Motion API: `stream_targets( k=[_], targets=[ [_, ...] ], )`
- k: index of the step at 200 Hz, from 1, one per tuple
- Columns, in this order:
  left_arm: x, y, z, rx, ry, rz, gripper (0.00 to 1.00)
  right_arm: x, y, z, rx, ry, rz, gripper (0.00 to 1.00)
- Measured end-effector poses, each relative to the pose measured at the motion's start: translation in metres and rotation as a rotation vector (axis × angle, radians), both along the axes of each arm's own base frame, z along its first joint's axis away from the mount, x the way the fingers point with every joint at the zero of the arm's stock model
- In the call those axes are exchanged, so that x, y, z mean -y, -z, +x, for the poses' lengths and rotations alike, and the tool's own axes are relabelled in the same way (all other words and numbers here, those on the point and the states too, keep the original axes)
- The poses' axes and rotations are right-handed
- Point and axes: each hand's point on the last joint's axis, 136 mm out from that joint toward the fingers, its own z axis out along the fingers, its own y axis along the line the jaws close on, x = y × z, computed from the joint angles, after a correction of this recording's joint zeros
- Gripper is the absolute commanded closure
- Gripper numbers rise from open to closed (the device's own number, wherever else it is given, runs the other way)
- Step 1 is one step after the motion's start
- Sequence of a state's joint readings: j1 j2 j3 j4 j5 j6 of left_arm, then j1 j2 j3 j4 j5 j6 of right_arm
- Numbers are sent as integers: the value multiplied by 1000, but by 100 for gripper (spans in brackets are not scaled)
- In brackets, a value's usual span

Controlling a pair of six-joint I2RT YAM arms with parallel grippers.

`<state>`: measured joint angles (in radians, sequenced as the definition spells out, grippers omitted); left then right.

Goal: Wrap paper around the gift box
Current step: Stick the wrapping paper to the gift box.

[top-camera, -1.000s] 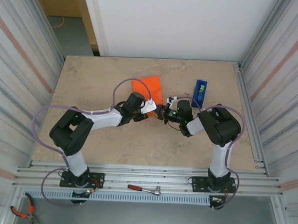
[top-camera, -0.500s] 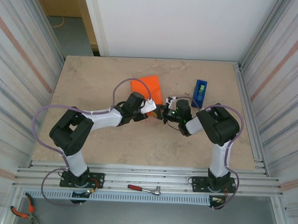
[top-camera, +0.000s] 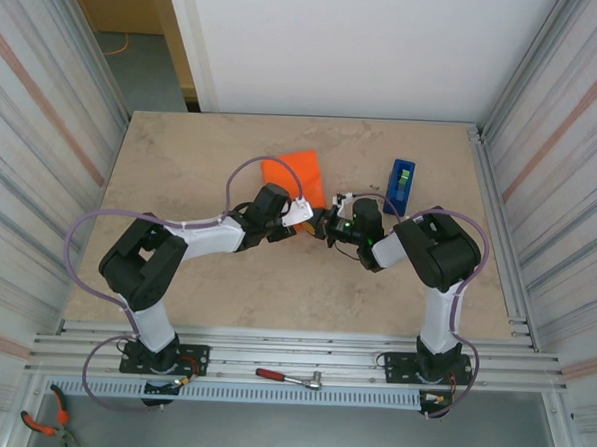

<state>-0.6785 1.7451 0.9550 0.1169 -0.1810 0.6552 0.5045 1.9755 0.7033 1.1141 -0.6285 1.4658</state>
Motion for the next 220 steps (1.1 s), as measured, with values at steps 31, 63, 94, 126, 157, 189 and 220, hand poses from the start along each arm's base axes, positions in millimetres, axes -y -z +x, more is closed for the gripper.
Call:
stream_targets(
  k=[31,63,94,126,157,189,220],
  targets=[
    [0,0,0,0,0,0,32,0,-1,0,1,0,1,84],
    [0,0,0,0,0,0,32,0,-2,0,-1,1,-1,84],
    [0,0,0,0,1,0,32,0,-2,0,-1,1,-1,83],
    [0,0,0,0,1,0,32,0,-2,0,-2,3,-2,81],
    [0,0,0,0,1,0,33,1,-3,0,-1,4,-2,80],
    [1,0,0,1,4,1,34,1,-4,0,0,5,-1,79],
    [1,0,-1,2,5,1,35,1,-3,0,-4,6,-4,79]
  ],
)
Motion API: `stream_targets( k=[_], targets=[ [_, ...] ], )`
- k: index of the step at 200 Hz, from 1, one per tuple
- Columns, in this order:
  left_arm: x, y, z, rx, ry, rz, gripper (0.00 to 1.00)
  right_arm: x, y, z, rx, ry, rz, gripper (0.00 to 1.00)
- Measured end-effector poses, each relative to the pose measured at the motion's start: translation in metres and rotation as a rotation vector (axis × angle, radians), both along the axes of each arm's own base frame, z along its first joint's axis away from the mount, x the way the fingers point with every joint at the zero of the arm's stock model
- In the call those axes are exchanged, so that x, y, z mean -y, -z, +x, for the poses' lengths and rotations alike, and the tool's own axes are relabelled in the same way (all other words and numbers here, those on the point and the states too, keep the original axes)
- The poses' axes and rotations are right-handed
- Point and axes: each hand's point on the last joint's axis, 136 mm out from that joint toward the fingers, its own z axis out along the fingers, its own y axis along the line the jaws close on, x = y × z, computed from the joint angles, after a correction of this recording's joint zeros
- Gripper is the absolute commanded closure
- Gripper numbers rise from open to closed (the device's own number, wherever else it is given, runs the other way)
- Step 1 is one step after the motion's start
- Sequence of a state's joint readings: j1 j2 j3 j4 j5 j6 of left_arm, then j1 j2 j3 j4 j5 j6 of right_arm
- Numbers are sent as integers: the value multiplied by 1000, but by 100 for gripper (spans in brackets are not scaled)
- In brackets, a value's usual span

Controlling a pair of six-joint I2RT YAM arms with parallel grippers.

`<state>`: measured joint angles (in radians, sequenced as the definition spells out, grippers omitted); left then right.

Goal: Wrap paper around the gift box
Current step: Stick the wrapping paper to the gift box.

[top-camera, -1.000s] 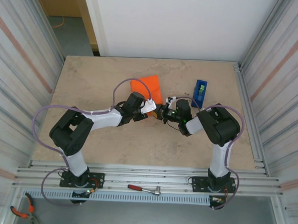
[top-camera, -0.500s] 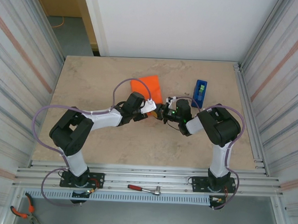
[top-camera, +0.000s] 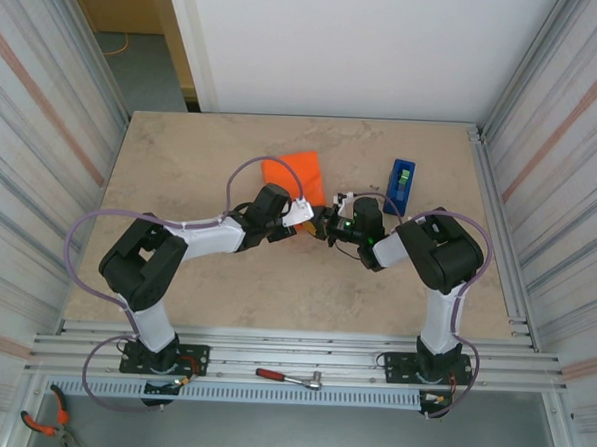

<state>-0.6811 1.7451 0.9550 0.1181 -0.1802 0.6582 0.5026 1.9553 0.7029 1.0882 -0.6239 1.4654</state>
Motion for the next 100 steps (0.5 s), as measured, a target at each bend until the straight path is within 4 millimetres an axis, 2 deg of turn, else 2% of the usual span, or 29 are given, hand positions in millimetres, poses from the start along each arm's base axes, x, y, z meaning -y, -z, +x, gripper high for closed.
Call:
stream_targets(
  k=[100],
  targets=[
    [0,0,0,0,2,-1,36,2,0,1,-9,6,-5,77]
  ],
)
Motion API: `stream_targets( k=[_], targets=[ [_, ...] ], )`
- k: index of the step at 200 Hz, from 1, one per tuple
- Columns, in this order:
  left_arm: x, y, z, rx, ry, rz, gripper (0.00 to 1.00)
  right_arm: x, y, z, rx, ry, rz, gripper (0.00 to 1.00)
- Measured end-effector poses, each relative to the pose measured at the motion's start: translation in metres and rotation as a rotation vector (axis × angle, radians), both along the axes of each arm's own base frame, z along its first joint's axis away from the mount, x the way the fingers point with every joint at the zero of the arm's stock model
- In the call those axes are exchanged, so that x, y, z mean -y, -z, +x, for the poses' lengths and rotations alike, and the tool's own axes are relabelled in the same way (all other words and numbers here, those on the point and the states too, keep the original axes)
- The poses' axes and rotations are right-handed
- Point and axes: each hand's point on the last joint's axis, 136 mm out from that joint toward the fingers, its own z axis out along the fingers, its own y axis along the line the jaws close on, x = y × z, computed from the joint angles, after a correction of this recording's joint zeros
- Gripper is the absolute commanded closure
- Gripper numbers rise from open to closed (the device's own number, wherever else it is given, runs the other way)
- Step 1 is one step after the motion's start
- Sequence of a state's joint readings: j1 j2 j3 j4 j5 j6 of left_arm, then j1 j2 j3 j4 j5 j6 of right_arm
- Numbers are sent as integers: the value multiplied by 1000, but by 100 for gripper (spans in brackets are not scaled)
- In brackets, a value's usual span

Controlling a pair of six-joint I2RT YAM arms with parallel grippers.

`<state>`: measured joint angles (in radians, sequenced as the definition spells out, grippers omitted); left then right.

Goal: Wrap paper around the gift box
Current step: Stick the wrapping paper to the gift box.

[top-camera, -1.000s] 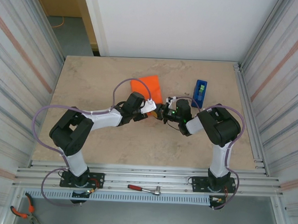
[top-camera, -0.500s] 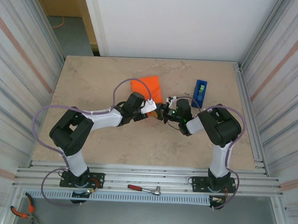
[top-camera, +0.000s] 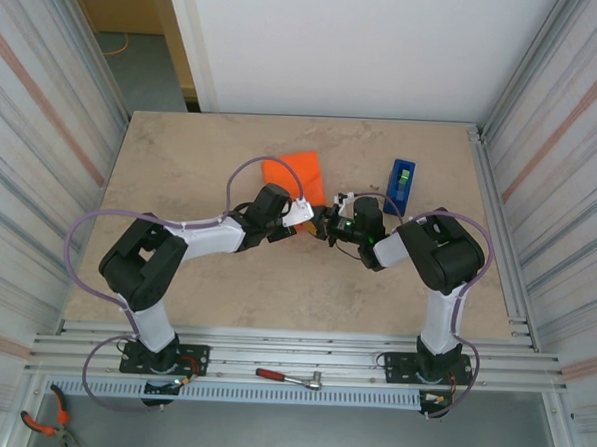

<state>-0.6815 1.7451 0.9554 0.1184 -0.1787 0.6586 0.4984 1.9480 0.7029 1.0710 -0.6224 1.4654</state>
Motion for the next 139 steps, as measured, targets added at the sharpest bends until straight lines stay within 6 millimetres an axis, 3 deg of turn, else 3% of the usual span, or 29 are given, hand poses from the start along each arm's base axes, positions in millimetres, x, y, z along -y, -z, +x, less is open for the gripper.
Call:
stream_targets(
  k=[139],
  targets=[
    [1,-1,0,1,3,-6,38,2,2,0,-13,2,-10,71]
  ],
)
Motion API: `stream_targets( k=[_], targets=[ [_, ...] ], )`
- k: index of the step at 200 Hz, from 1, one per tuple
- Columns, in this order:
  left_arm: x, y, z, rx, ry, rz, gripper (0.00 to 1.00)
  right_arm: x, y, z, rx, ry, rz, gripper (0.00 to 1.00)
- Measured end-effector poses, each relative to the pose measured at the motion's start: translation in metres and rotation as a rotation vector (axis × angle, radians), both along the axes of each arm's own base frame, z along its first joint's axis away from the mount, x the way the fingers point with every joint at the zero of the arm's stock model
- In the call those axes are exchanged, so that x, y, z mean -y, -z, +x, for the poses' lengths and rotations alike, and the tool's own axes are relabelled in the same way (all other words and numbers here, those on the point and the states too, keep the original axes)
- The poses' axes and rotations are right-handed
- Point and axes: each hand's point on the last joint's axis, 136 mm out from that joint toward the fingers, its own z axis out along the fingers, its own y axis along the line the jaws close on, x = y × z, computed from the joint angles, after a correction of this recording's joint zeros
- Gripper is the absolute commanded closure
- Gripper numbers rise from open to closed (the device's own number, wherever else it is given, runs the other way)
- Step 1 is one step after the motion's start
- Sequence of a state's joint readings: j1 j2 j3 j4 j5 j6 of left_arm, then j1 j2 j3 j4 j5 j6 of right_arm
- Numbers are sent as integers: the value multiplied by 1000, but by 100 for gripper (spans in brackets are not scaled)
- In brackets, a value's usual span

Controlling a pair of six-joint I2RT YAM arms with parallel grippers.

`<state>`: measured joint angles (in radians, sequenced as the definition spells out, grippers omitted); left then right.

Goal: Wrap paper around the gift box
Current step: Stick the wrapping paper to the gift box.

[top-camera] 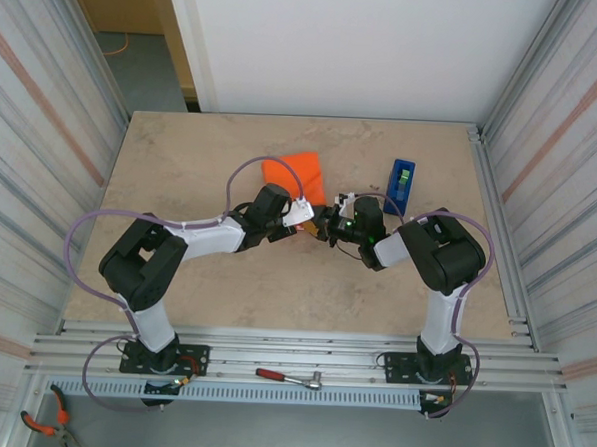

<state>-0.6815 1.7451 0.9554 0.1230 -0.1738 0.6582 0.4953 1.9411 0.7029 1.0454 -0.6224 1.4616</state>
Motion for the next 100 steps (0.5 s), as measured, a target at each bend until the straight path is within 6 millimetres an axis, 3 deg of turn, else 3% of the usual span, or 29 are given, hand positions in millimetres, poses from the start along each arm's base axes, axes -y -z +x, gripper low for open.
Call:
stream_targets(
  k=[100],
  targets=[
    [0,0,0,1,1,-2,39,7,0,1,-15,13,-10,69]
  ],
)
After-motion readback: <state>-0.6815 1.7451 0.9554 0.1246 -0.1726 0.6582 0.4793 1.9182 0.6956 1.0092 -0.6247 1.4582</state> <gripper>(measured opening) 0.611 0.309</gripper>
